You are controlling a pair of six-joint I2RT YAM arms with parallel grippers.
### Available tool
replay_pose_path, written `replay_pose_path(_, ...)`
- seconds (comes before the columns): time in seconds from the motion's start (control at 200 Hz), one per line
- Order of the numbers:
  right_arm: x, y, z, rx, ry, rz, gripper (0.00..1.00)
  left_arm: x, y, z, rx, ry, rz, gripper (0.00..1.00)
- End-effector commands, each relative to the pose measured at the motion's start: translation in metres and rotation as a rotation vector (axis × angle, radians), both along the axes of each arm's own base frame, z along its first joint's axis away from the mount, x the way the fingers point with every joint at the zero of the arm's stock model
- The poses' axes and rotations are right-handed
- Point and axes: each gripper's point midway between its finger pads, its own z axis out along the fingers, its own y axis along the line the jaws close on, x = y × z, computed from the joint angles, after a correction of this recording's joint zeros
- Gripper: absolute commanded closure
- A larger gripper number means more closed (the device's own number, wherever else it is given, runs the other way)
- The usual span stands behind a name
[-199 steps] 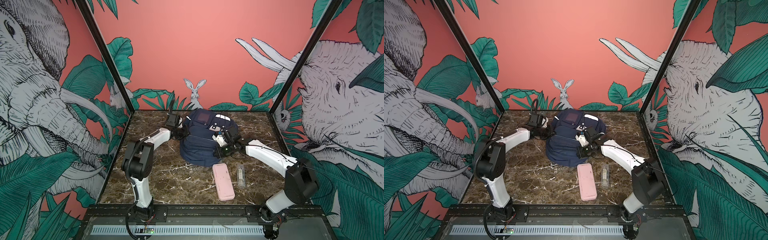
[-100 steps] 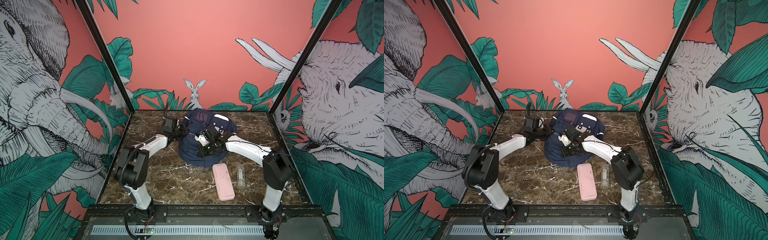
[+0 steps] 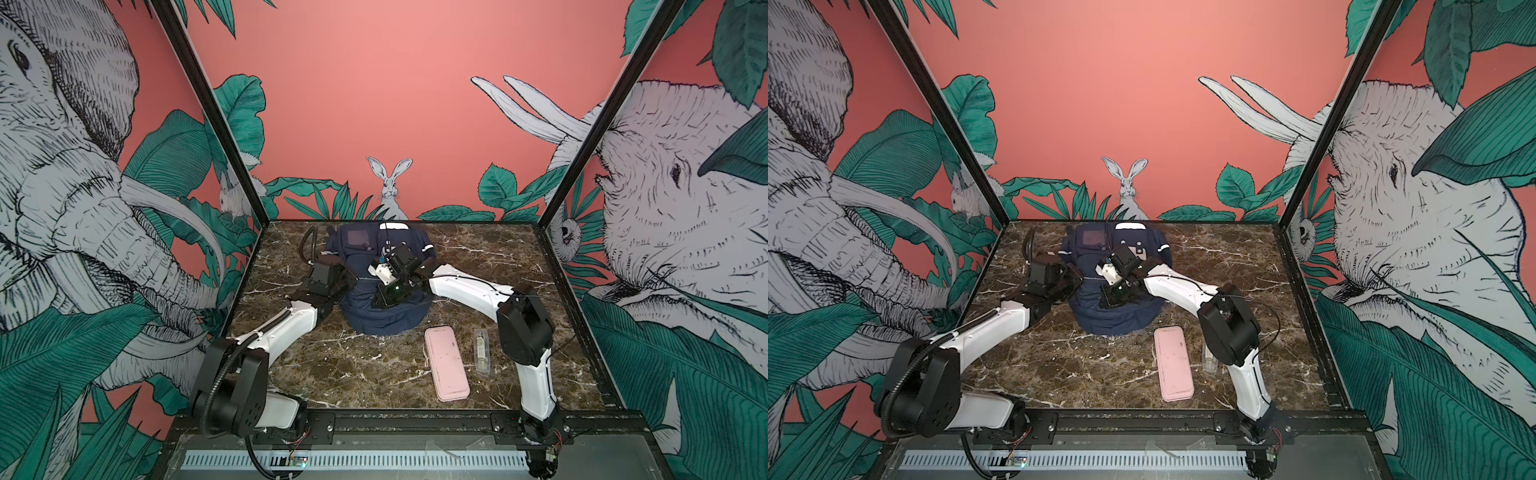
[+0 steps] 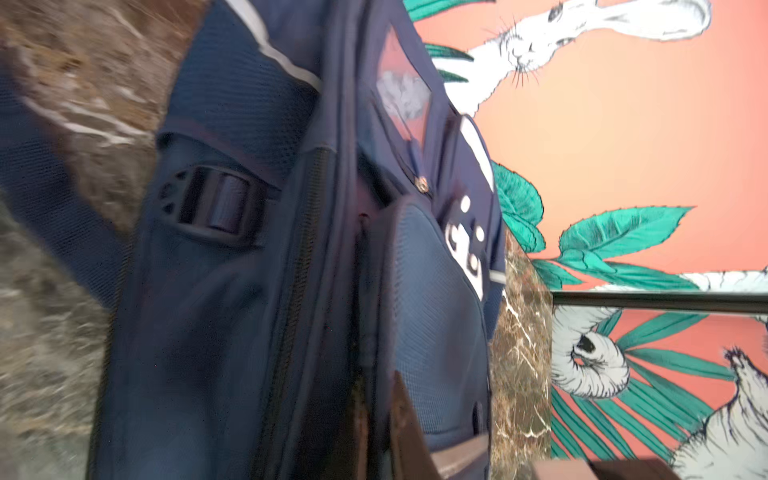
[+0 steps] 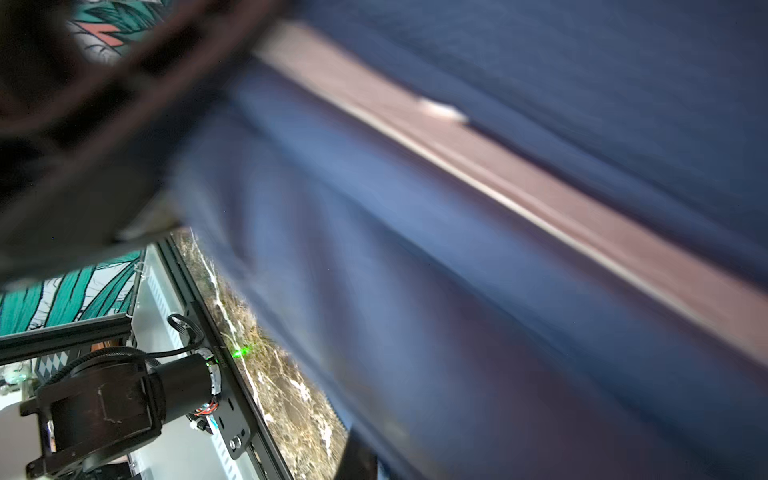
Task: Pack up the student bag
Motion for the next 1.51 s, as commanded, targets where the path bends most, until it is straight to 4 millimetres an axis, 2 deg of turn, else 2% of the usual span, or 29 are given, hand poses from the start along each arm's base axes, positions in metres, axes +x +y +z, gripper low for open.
replay_pose_path(0.0, 0.035, -0.048, 0.002, -0.063, -0.078, -0.116, 1.00, -0.001, -0.001, 0.030, -0.030, -0.089, 0.075, 1.00)
replay_pose_path(0.115, 0.034, -0.070, -0.001, -0.081, -0.072, -0.133, 1.00, 0.002, -0.034, 0.032, -0.056, -0.105, 0.003, 0.99)
replay_pose_path(0.235, 0.021, -0.069, -0.003, -0.076, -0.050, -0.105, 1.00, 0.008, -0.058, 0.027, -0.115, -0.091, -0.045, 0.95)
replay_pose_path(0.36, 0.004, -0.053, 0.001, -0.058, -0.050, -0.071, 1.00, 0.012, -0.069, 0.023, -0.144, -0.077, -0.051, 0.94)
replay_pose_path(0.52, -0.014, -0.020, 0.018, 0.005, -0.056, -0.011, 1.00, 0.014, -0.076, 0.028, -0.146, -0.083, -0.059, 0.94)
replay_pose_path(0.725, -0.018, 0.019, 0.025, 0.044, -0.051, 0.038, 1.00, 0.014, -0.074, 0.030, -0.128, -0.082, -0.057, 0.94)
replay_pose_path(0.84, -0.011, 0.023, 0.019, 0.040, -0.043, 0.016, 1.00, 0.013, -0.074, 0.028, -0.111, -0.073, -0.064, 0.91)
replay_pose_path(0.925, -0.006, 0.013, 0.016, 0.040, -0.039, -0.013, 1.00, 0.009, -0.069, 0.022, -0.075, -0.038, -0.075, 0.84)
replay_pose_path(1.07, 0.003, -0.018, 0.024, 0.057, -0.051, -0.075, 1.00, 0.005, -0.049, 0.016, 0.002, -0.003, -0.102, 0.59)
replay_pose_path(1.265, 0.008, -0.062, 0.023, 0.011, -0.071, -0.106, 1.00, 0.004, -0.033, -0.001, 0.062, 0.063, -0.189, 0.52)
replay_pose_path(1.345, 0.013, -0.086, 0.016, -0.046, -0.092, -0.131, 1.00, 0.008, -0.041, -0.005, 0.100, 0.084, -0.271, 0.53)
replay_pose_path(1.425, 0.016, -0.112, 0.008, -0.116, -0.099, -0.142, 1.00, 0.013, -0.063, -0.011, 0.096, 0.122, -0.392, 0.53)
replay_pose_path(1.5, 0.015, -0.125, 0.003, -0.138, -0.092, -0.151, 1.00, 0.020, -0.081, -0.016, 0.076, 0.137, -0.471, 0.55)
